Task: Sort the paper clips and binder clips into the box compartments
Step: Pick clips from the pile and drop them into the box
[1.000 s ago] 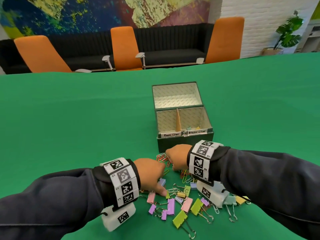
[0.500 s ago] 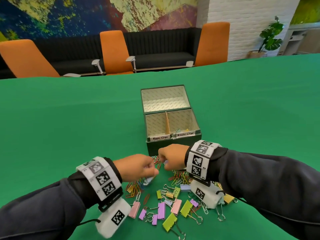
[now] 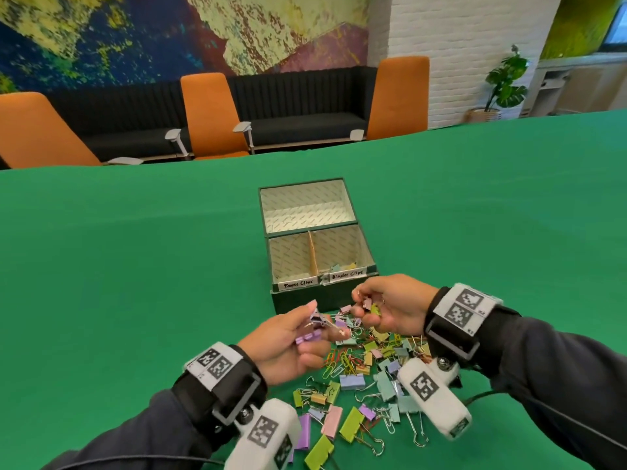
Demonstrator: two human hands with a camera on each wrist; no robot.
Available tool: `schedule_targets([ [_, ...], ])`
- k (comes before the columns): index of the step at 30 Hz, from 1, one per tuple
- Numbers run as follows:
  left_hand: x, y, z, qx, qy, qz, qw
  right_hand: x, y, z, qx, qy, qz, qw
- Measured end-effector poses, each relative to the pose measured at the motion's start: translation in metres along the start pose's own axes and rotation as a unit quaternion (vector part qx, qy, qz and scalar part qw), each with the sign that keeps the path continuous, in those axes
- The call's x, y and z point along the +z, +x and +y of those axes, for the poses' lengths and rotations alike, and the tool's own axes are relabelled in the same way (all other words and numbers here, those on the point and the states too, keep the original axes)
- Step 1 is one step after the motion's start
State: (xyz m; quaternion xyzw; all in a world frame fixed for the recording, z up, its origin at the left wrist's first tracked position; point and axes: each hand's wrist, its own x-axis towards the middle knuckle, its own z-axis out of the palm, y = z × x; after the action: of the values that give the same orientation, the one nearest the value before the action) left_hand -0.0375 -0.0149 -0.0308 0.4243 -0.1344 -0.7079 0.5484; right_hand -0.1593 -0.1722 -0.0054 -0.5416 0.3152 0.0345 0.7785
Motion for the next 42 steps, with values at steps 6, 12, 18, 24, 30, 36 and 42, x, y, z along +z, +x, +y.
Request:
schedule_targets([
  [6, 0.021, 0.013, 0.005, 0.061, -0.069, 0.013, 0.996, -0.008, -0.004, -0.009, -0.027, -0.093, 0.049, 0.994],
  [12, 0.045, 0.015, 0.058, 0.118, 0.218, 0.118, 0.962, -0.002, -0.009, -0.061, -0.097, -0.254, 0.104, 0.957],
  [18, 0.067, 0.031, 0.113, 0.126, 0.321, 0.229, 0.91, 0.006, 0.012, -0.097, -0.095, -0.208, 0.135, 0.964],
  [24, 0.069, 0.031, 0.117, 0.122, 0.41, 0.216, 0.878, 0.003, 0.0, -0.1, -0.121, -0.249, 0.153, 0.949],
  [30, 0.059, -0.001, 0.087, 0.164, 0.634, 0.135, 0.743, -0.021, -0.034, -0.062, -0.065, -0.518, 0.102, 0.847],
  [36, 0.053, 0.011, 0.043, 0.078, 0.833, 0.052, 0.545, -0.029, -0.03, -0.016, 0.082, -0.672, 0.104, 0.729],
  [42, 0.055, 0.038, 0.031, 0.086, 0.875, 0.066, 0.473, -0.025, -0.009, 0.003, 0.072, -0.739, 0.096, 0.663],
])
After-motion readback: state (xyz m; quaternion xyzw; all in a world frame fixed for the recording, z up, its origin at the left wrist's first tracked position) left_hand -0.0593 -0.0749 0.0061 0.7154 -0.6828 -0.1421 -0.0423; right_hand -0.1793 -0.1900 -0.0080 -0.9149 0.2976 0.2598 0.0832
